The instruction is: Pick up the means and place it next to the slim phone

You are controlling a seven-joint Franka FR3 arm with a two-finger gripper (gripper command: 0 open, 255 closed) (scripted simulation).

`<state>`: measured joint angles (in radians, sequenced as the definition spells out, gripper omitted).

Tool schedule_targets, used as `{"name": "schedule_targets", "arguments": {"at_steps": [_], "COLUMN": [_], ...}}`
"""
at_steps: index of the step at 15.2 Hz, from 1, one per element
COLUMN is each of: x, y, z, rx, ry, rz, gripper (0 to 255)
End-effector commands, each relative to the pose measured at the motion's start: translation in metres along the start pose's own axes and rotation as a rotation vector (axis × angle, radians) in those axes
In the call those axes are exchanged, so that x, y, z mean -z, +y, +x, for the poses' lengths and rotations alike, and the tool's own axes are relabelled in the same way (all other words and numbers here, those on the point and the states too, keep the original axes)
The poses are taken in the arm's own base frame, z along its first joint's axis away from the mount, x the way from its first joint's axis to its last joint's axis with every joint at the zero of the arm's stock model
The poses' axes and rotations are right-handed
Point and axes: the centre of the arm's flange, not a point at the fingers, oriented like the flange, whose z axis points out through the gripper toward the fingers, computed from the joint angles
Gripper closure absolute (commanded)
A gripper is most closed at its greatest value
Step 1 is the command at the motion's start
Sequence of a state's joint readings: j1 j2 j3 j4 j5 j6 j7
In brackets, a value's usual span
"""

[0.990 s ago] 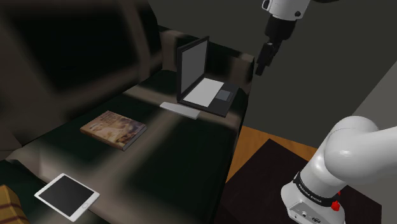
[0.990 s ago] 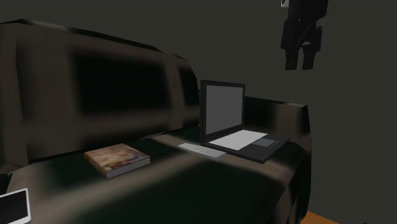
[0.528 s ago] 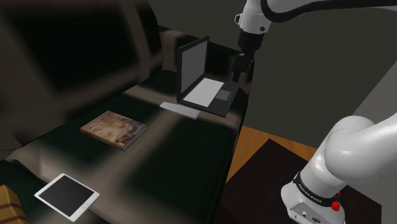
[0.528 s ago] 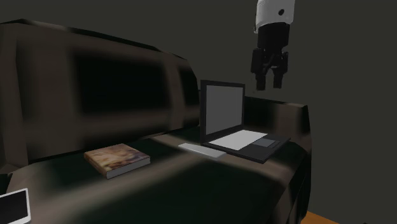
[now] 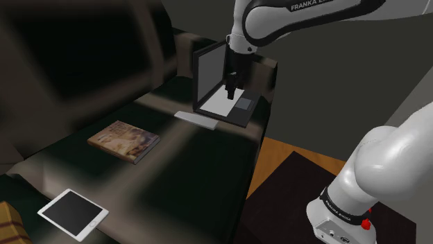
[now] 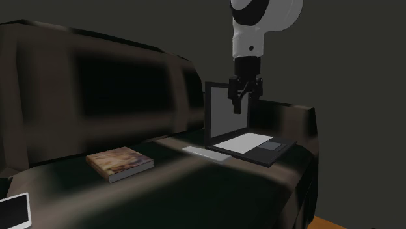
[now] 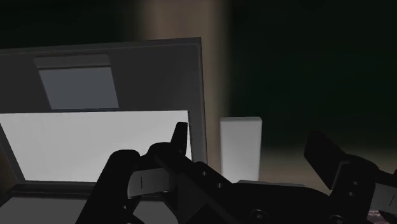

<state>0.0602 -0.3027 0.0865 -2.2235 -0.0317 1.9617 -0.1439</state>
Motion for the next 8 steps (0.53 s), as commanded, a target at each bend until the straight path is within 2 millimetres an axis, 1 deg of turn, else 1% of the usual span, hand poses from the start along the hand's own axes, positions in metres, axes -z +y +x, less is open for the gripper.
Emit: {"name": "schedule_targets", "arguments": {"at_steps": [1,8], "x": [-0.017,-0.075], "y": [-0.001,-0.013], "z": [0.021,0.095], "rx": [0.014,0.062], "ry": [-0.005,-0.026], "rz": [0.005,0.024], "gripper": [0,0]}}
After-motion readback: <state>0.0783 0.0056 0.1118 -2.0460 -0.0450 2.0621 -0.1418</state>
